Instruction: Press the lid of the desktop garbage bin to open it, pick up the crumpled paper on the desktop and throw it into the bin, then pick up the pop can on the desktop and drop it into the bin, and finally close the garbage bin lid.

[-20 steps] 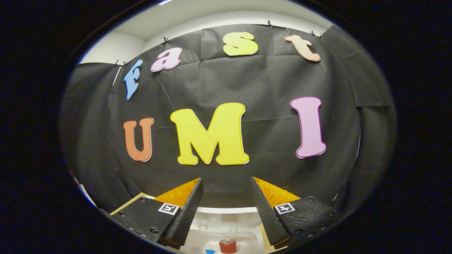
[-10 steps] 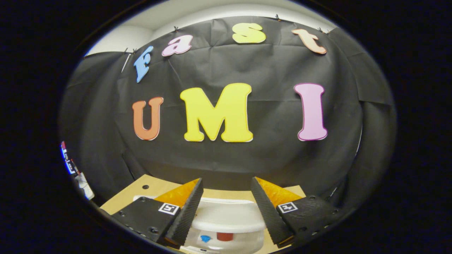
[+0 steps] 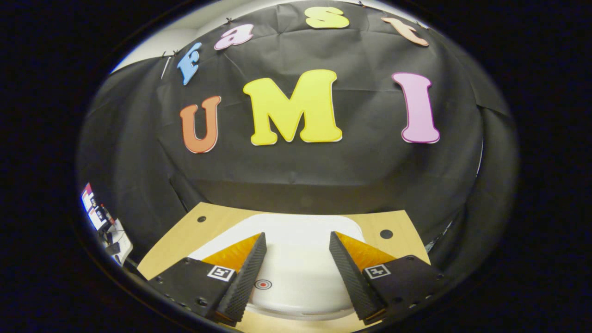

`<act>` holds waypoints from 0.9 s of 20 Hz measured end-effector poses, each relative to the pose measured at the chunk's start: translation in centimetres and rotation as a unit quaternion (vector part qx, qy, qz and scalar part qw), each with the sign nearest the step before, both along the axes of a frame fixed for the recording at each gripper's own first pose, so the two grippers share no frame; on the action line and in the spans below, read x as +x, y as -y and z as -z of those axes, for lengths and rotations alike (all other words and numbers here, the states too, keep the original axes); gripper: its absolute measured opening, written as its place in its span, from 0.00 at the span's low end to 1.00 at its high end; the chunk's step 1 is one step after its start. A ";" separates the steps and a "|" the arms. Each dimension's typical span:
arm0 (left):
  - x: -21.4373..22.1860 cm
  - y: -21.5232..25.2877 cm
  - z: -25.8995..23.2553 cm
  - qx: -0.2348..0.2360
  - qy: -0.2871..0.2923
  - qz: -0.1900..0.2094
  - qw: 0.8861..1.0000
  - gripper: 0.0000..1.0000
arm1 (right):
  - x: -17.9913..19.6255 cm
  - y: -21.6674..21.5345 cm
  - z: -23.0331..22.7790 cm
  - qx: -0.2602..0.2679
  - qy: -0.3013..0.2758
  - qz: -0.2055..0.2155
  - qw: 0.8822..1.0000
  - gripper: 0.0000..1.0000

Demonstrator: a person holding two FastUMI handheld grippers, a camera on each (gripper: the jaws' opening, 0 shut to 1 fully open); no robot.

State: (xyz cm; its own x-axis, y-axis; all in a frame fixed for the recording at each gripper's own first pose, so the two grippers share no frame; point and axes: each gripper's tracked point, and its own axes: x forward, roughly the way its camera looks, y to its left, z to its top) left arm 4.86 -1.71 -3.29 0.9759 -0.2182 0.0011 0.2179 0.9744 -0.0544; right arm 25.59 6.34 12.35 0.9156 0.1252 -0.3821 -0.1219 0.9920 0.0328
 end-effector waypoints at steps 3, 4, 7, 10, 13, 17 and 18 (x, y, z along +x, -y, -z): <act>-0.8 0.3 -0.5 0.006 0.013 -0.003 1.000 0.96 | -0.7 0.1 2.0 -0.027 -0.003 0.005 1.000 0.82; -1.0 0.2 -0.9 0.008 0.018 -0.008 1.000 0.96 | -1.1 0.2 2.2 -0.032 0.002 0.008 0.999 0.82; -1.8 0.9 -1.7 0.009 0.033 -0.008 0.999 0.96 | -2.2 0.3 2.3 -0.029 0.014 0.019 0.999 0.87; -2.8 1.2 -2.6 0.023 0.050 -0.012 0.998 0.95 | -3.9 0.6 2.5 -0.031 0.024 0.028 0.999 0.88; -3.8 1.7 -4.1 0.029 0.078 -0.011 0.997 0.95 | -4.9 0.6 2.7 -0.034 0.043 0.040 0.998 0.88; -4.3 1.0 -4.5 0.025 0.085 -0.045 0.995 0.96 | -6.1 0.7 2.9 -0.024 0.056 0.053 0.997 0.88; -4.3 1.5 -4.1 0.018 0.076 -0.039 0.996 0.96 | -6.5 0.8 3.1 -0.021 0.058 0.058 0.996 0.88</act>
State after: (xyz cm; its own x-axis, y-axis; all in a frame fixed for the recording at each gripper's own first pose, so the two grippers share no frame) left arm 0.54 -3.26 0.82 0.9790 -0.1444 0.1438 0.1445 0.9895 0.0095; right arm 19.13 5.58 9.27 0.9614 0.0026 -0.2752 -0.0074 0.9998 -0.0165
